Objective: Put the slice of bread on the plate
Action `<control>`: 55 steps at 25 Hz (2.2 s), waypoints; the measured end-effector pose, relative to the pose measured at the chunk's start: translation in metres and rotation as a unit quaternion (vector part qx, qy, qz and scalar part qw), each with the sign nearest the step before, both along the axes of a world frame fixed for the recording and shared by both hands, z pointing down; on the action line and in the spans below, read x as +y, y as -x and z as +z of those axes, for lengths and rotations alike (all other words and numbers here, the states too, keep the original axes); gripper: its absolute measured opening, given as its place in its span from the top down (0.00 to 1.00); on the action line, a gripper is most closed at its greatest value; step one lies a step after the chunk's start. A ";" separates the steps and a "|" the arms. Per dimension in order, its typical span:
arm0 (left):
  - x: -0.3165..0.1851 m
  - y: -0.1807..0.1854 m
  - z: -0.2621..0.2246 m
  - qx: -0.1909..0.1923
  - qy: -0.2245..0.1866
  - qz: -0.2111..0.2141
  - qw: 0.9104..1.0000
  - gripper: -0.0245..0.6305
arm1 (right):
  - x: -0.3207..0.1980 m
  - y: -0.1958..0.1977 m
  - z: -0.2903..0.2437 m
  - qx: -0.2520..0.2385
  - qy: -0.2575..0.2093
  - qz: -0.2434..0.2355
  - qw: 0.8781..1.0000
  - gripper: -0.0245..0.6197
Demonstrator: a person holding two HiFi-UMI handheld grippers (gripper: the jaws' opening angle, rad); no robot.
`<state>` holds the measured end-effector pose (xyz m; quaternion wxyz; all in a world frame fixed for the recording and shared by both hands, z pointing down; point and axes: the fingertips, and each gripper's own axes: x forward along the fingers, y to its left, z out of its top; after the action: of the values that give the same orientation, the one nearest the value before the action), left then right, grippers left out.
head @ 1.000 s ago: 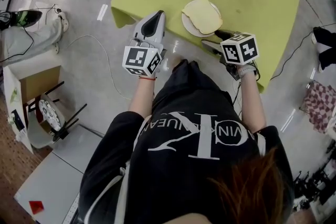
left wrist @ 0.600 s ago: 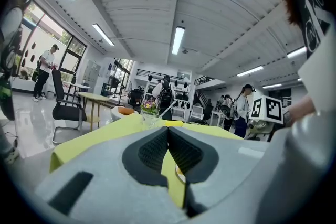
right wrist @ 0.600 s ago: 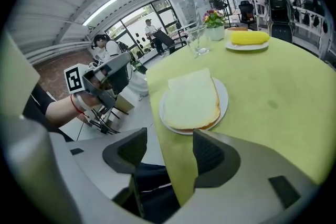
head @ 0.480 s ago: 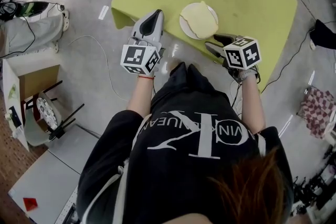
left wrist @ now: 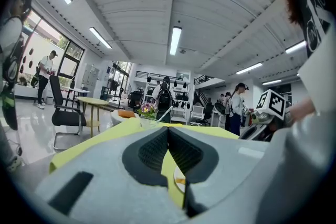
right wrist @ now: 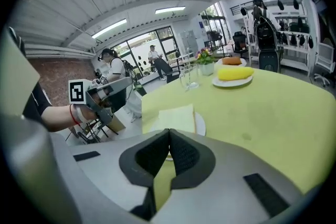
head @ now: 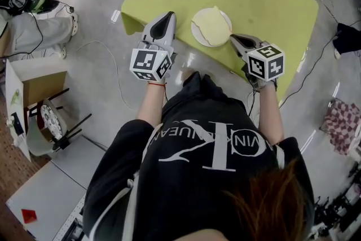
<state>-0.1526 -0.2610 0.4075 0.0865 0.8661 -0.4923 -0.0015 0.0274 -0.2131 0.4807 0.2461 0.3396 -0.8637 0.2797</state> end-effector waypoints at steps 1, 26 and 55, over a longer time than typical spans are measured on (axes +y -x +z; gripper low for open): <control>0.000 0.001 -0.002 -0.001 -0.001 -0.002 1.000 0.96 | -0.003 -0.001 -0.005 -0.004 -0.012 0.005 1.000 0.96; -0.014 0.012 -0.045 -0.030 -0.034 -0.020 0.999 0.96 | -0.060 -0.030 -0.105 -0.051 -0.260 0.097 0.959 0.96; -0.009 0.024 -0.072 -0.037 -0.059 -0.045 0.997 0.96 | -0.064 -0.034 -0.150 -0.090 -0.338 0.118 0.929 0.96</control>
<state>-0.1764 -0.2698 0.3355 0.0166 0.8462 -0.5327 -0.0029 0.0610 -0.2772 0.3310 0.0035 0.4758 -0.8791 0.0275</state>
